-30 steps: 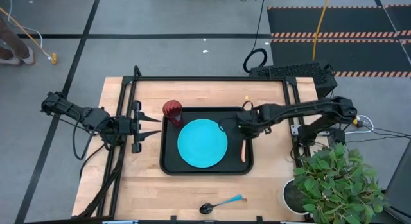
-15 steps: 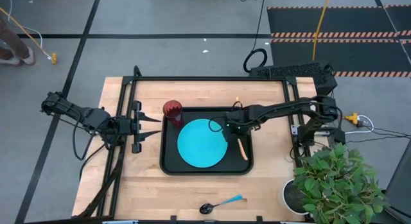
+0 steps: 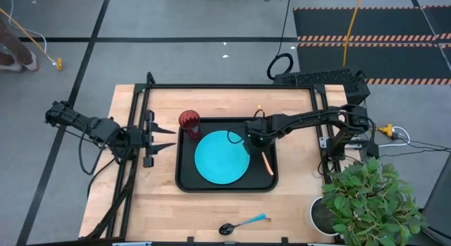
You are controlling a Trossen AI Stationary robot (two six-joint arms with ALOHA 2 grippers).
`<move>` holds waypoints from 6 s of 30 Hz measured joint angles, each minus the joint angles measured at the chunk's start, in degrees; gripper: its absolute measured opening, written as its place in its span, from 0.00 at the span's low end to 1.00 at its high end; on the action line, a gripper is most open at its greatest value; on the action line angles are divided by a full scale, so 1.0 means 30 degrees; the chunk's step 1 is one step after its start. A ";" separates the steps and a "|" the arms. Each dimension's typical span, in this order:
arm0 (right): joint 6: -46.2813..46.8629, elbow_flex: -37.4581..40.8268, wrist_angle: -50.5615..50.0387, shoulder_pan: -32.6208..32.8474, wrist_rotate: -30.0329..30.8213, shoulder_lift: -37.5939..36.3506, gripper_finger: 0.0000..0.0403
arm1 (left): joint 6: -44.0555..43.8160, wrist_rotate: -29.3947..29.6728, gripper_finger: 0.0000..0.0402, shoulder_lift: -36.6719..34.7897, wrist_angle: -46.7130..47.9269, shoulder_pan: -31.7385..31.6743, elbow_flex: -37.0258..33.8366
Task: Pick and place plate/cup/fork/spoon on tray
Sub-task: Put the fork on the black food tray
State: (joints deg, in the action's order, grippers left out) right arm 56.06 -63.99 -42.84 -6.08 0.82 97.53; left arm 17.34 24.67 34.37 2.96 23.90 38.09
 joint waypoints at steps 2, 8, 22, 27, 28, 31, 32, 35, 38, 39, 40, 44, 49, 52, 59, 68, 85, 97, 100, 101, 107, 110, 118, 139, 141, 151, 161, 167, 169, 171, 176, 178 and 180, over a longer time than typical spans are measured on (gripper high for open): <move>-0.0017 0.0000 -0.0603 0.0005 0.0464 -0.0148 0.37 | 0.0000 0.0000 0.40 0.0015 0.0049 0.0006 0.0000; -0.0293 0.0000 -0.1281 0.0009 0.2411 -0.0600 0.39 | 0.0029 0.0003 0.40 0.0015 0.0030 0.0006 0.0000; -0.1270 0.0007 -0.1782 0.0219 0.2182 0.1249 0.36 | 0.0124 0.0277 0.40 0.0011 0.0008 0.0006 0.0000; -0.1286 0.0007 -0.1656 0.0187 0.2221 0.1212 0.36 | 0.0170 0.0282 0.40 0.0015 0.0008 0.0003 0.0000; -0.1279 0.0007 -0.1726 0.0187 0.2232 0.1132 0.36 | 0.0186 0.0282 0.40 0.0015 0.0008 0.0006 0.0000; -0.1133 0.0000 -0.1978 0.0169 0.2320 0.1003 0.36 | 0.0197 0.0284 0.40 0.0015 0.0009 0.0006 0.0000; -0.1126 0.0000 -0.2065 0.0151 0.2406 0.1007 0.36 | 0.0200 0.0284 0.40 0.0015 0.0015 0.0002 0.0000; -0.0866 0.0000 -0.2384 0.0151 0.2811 0.0985 0.36 | 0.0197 0.0284 0.40 0.0015 0.0015 0.0004 0.0000; -0.0781 0.0000 -0.1939 0.0151 0.2790 0.0992 0.36 | 0.0187 0.0279 0.40 0.0015 0.0015 0.0006 0.0000; -0.0905 0.0000 -0.1490 0.0151 0.2731 0.0992 0.36 | 0.0183 0.0284 0.40 0.0015 0.0015 0.0006 0.0000; -0.1102 0.0000 -0.0933 0.0151 0.2616 0.0992 0.36 | 0.0182 0.0281 0.40 0.0015 0.0015 -0.0001 0.0000; -0.1417 -0.0007 0.0220 0.0155 0.2232 0.0992 0.36 | 0.0182 0.0284 0.40 0.0015 0.0015 0.0006 0.0000; -0.1350 0.0000 -0.0610 0.0143 0.2432 0.0992 0.36 | 0.0175 0.0283 0.40 0.0015 0.0023 0.0000 0.0000; -0.1006 0.0000 -0.1523 0.0153 0.2690 0.0992 0.36 | 0.0168 0.0277 0.40 0.0015 0.0035 0.0000 0.0000; -0.0422 0.0015 -0.2751 0.0671 0.0160 0.0435 0.36 | 0.0160 0.0277 0.40 0.0017 0.0094 0.0006 0.0000; 0.1488 0.0007 -0.4532 0.3303 -0.1330 0.0096 0.36 | 0.0110 0.0277 0.40 0.0015 0.0110 0.0002 0.0000; -0.0965 -0.2843 -0.5531 0.5545 0.4706 0.0107 0.28 | 0.0182 0.0284 0.40 0.0021 -0.0028 0.0006 0.0000; -0.8847 -0.3402 0.1994 0.5154 0.5078 0.0016 0.27 | 0.0127 0.0284 0.40 0.0015 0.0105 0.0005 0.0000; -1.0160 -0.3402 0.3286 0.4905 0.5655 0.0008 0.27 | 0.0102 0.0284 0.40 0.0022 0.0255 0.0003 0.0000; -1.0357 -0.3402 0.3127 0.4813 0.5740 0.0001 0.27 | 0.0092 0.0289 0.40 0.0015 0.0268 0.0003 0.0000; -0.4448 -0.3401 -0.2136 0.3505 0.4809 0.0490 0.27 | -0.0158 0.0291 0.40 0.0022 0.0256 0.0006 0.0000; -0.2947 -0.3374 -0.2978 0.3200 0.3305 0.1361 0.27 | -0.0182 0.0299 0.40 0.0015 0.0141 0.0006 0.0000; -0.1701 -0.3373 -0.3145 0.3152 0.0684 0.2485 0.27 | -0.0182 0.0306 0.40 0.0022 0.0103 -0.0001 0.0000; -0.1880 -0.0809 -0.0015 0.2400 0.1161 0.2435 0.27 | 0.0044 0.0328 0.40 0.0015 0.0095 -0.0017 0.0000; -0.1482 -0.0809 -0.0102 0.2291 0.1127 0.2435 0.25 | 0.0045 0.0328 0.40 0.0022 0.0095 -0.0038 0.0000; -0.0138 -0.0775 -0.0168 0.2255 0.0298 0.2079 0.04 | 0.0029 0.0328 0.40 0.0022 0.0103 -0.0052 0.0000; 0.2441 -0.0765 -0.1937 0.2555 0.0239 -0.0044 0.03 | -0.0192 0.0321 0.40 0.0017 0.0103 -0.0048 0.0000; 0.6014 -0.0765 -0.3661 0.2587 0.0211 -0.0465 0.02 | -0.0328 0.0321 0.40 0.0022 0.0095 -0.0052 0.0000; 0.6949 -0.0765 -0.3281 0.2662 0.0377 -0.0465 0.02 | -0.0318 0.0321 0.40 0.0019 0.0095 -0.0052 0.0000; 0.7612 -0.0769 -0.2885 0.2783 0.0728 -0.0465 0.03 | -0.0263 0.0321 0.40 0.0015 0.0095 -0.0052 0.0000; 0.9570 -0.0766 -0.3024 0.2970 0.1808 -0.0465 0.03 | 0.0378 0.0328 0.40 0.0015 0.0052 -0.0052 0.0000; 0.9979 -0.0772 -0.3102 0.2963 0.2041 -0.0372 0.03 | 0.0732 0.0325 0.40 0.0011 0.0066 -0.0052 0.0000; 1.0303 -0.0772 -0.3115 0.2963 0.2235 -0.0276 0.03 | 0.1140 0.0321 0.40 -0.0122 0.0087 -0.0052 0.0000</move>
State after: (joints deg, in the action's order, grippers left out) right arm 86.97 -66.30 -52.18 2.81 7.53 96.70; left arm 20.76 25.63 34.01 3.22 23.75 38.09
